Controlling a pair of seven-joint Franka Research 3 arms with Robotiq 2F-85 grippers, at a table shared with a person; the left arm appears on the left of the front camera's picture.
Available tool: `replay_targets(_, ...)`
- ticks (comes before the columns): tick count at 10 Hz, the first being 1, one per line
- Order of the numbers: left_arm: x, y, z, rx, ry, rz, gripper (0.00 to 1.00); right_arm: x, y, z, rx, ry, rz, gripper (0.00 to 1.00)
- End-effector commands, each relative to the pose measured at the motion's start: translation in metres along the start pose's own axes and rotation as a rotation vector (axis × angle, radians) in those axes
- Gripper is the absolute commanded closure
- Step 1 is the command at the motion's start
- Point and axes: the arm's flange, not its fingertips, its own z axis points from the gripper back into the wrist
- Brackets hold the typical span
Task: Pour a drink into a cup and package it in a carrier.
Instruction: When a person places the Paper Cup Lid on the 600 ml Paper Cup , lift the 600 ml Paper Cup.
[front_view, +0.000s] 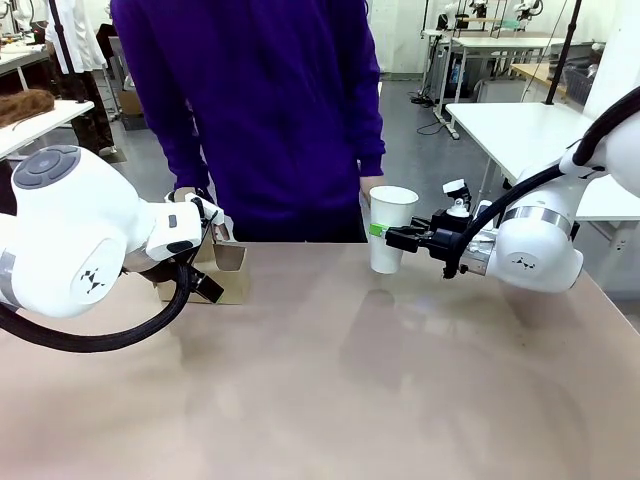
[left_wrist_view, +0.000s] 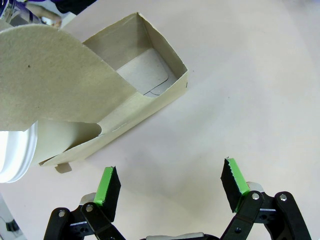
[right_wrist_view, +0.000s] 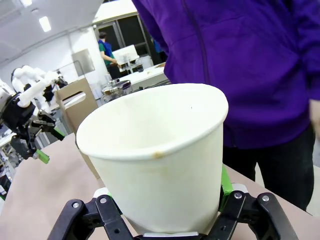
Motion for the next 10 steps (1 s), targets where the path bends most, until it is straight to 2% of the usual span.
replay_targets(1,-0.0003,0.0005,0.0003,-0.002,-0.001,0.002,0.0,0.0031,0.0017,-0.0016,0.004,-0.007,0.002,0.2)
replay_targets(10,-0.0003,0.0005,0.0003,-0.002,-0.001,0.002,0.0,0.0031,0.0017,-0.0016,0.004,-0.007,0.002,0.2)
